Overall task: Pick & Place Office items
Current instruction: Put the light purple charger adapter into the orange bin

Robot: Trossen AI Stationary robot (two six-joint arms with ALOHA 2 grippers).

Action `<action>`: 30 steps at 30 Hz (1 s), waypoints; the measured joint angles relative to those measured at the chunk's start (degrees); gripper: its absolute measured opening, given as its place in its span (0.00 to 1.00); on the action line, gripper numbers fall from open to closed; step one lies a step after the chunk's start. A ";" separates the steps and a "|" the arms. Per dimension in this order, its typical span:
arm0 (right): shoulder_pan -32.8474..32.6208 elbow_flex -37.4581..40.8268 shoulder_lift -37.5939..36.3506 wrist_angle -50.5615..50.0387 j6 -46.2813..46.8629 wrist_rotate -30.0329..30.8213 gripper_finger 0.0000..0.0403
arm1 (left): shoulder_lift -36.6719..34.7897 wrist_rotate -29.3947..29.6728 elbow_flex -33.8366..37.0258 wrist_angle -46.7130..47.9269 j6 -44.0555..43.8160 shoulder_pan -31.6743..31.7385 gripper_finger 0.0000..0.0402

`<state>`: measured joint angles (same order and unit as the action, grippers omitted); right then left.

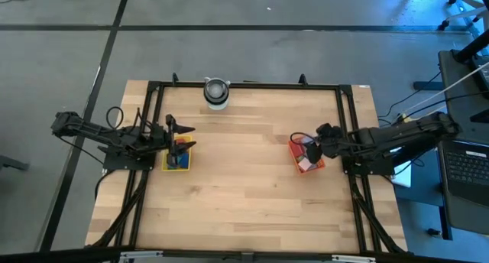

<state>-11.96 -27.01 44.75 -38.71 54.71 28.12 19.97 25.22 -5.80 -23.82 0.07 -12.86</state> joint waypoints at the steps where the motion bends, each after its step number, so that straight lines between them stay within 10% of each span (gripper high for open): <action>1: -0.18 1.18 0.03 0.70 1.09 -0.03 0.52 | 0.00 -0.05 0.00 0.00 -0.04 0.02 0.58; 30: -0.27 8.03 3.72 16.88 4.38 -6.32 0.68 | 0.00 -2.50 0.00 0.55 -0.38 0.02 0.58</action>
<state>-12.23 -18.98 48.47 -21.82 59.09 21.80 19.97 22.72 -5.80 -23.27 -0.32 -12.84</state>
